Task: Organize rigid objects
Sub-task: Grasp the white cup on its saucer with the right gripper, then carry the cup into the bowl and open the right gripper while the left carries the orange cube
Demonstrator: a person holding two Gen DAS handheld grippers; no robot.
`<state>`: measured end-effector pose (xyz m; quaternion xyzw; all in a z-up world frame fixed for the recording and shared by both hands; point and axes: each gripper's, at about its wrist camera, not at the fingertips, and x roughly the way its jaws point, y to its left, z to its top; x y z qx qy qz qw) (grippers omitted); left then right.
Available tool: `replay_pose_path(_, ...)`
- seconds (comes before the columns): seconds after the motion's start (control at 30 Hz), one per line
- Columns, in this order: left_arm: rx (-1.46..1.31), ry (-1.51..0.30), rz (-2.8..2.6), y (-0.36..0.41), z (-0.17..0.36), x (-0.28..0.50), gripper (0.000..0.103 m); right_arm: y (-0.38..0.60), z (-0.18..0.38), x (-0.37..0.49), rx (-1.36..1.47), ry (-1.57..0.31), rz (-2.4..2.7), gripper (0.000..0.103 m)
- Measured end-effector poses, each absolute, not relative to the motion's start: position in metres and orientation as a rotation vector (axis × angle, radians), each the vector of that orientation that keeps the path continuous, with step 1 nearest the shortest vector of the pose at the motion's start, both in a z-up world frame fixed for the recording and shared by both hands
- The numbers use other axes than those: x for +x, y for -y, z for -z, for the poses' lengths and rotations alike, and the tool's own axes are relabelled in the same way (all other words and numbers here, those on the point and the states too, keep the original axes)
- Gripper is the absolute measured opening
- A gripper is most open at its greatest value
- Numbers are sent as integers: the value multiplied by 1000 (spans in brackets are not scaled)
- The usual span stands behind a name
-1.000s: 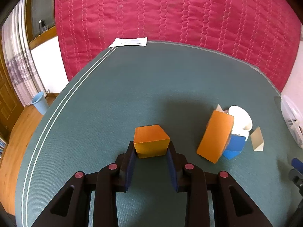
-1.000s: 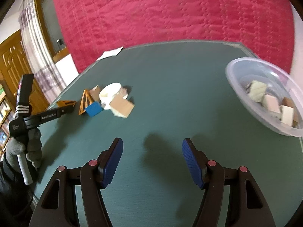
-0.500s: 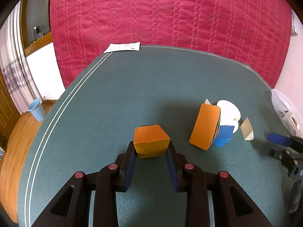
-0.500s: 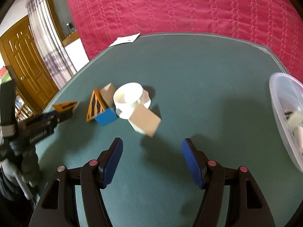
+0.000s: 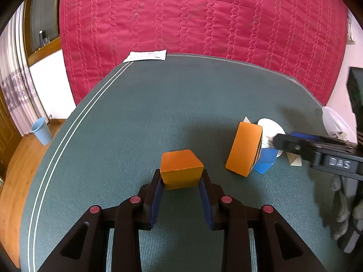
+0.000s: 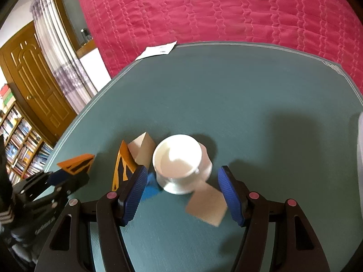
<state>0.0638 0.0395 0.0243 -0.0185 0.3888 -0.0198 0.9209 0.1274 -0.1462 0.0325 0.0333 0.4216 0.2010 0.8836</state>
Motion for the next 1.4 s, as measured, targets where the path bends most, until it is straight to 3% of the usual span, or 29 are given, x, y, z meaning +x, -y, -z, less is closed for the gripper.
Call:
replay_pose_path(0.23,-46,-798,43,-40,-25,62,33,132,-25,138,1,-880,-387,66)
replay_pose_path(0.37,-53,-798,35,-42,-25,62,33,127,-26,135,-30,-864,-388,53)
replay_pose_path(0.9,-101,-787,-23,-60,-28,60,33,111,-45,78,-46,-809,-572,53)
replay_pose_path(1.4,-85,-775,-8,-54,-32,57,33,175,-44,74,70,-790,-446,53)
